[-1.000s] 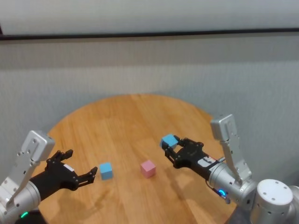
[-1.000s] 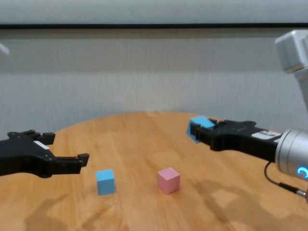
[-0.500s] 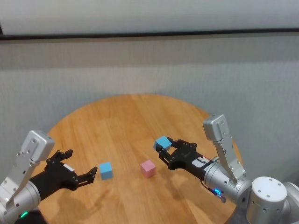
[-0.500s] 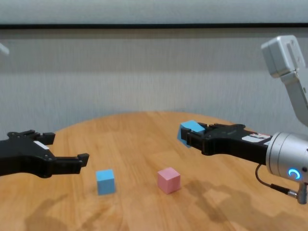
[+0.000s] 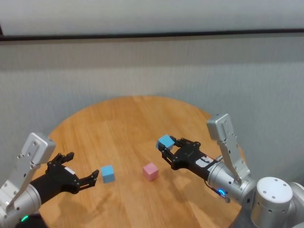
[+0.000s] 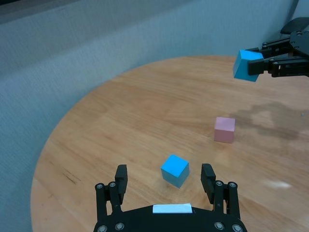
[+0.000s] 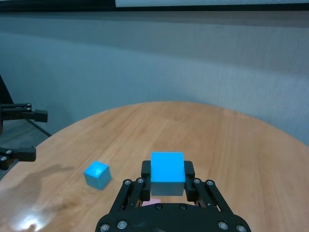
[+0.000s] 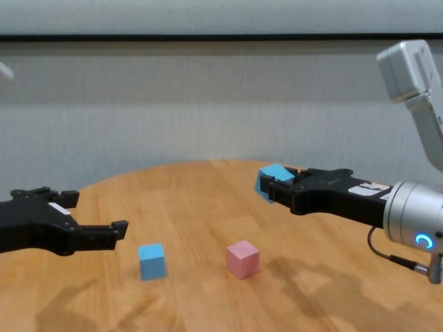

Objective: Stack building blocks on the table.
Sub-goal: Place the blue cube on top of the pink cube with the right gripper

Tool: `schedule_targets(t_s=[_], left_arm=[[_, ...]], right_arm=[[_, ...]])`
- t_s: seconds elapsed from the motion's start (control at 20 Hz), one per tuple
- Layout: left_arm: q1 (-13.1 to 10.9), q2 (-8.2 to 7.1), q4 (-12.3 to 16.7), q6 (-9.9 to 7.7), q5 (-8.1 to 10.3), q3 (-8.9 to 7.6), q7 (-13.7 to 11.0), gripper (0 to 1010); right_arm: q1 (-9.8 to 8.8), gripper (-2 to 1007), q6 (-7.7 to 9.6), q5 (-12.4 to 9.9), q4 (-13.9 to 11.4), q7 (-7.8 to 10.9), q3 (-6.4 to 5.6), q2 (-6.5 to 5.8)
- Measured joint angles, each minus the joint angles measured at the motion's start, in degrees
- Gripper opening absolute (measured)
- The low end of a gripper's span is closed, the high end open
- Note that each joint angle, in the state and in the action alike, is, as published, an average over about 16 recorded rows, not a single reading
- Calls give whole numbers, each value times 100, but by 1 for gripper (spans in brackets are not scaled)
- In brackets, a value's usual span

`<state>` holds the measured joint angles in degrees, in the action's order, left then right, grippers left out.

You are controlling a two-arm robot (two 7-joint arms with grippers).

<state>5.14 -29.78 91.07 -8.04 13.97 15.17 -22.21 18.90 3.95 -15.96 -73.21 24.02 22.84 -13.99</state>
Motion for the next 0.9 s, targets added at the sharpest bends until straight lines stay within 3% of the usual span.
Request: schedule_targets(t_s=[0.4, 0.9], left_arm=[[0, 0, 0, 0, 0, 0, 0, 1000], [0, 0, 0, 0, 0, 0, 0, 1000]], right_arm=[[91, 372, -67, 32, 98, -53, 139, 43], [251, 372, -115, 215, 377, -103, 347, 211]])
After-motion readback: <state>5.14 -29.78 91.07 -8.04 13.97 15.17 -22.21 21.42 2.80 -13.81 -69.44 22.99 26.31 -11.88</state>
